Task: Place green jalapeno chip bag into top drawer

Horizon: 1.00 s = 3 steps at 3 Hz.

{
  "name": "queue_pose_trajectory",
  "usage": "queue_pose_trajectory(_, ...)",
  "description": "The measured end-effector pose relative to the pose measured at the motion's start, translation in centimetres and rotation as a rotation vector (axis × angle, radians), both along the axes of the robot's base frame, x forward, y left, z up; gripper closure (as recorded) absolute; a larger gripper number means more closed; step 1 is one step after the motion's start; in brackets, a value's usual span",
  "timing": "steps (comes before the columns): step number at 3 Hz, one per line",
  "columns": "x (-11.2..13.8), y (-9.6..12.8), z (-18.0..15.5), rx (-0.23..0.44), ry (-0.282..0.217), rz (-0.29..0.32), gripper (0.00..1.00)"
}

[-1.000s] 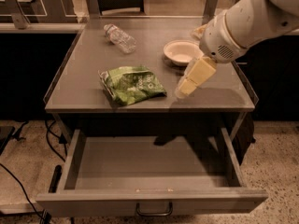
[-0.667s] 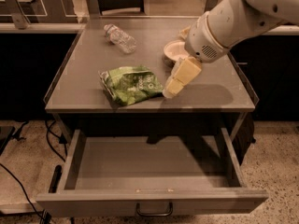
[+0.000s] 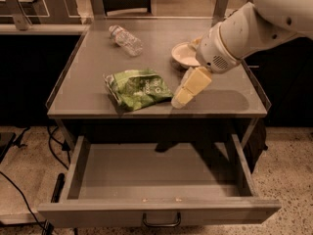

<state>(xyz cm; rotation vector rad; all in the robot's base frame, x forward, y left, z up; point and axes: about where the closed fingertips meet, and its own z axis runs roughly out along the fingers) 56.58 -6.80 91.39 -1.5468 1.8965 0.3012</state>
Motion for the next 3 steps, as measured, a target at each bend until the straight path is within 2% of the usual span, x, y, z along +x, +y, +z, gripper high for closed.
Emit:
queue_pose_trajectory(1, 0.4, 1.3, -1.9, 0.068, 0.029, 0.006, 0.00)
queue_pose_trajectory(3, 2.0, 5.0, -3.9, 0.170, 0.042, 0.062, 0.00)
